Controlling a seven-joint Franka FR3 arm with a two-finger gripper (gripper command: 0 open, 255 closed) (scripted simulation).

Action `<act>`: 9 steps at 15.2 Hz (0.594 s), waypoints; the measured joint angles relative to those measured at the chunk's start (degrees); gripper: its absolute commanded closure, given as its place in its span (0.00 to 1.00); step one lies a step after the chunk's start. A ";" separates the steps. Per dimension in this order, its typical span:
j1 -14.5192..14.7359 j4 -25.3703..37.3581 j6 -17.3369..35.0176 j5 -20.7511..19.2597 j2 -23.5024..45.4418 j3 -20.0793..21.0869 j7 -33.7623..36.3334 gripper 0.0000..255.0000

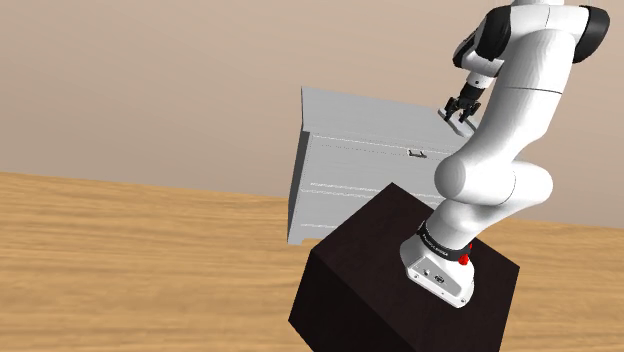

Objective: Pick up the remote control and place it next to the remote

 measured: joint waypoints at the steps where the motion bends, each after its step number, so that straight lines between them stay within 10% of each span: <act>1: -0.04 -0.45 0.59 0.15 0.17 0.07 -0.16 1.00; 9: -0.30 -1.66 2.88 1.04 1.41 0.52 -0.73 1.00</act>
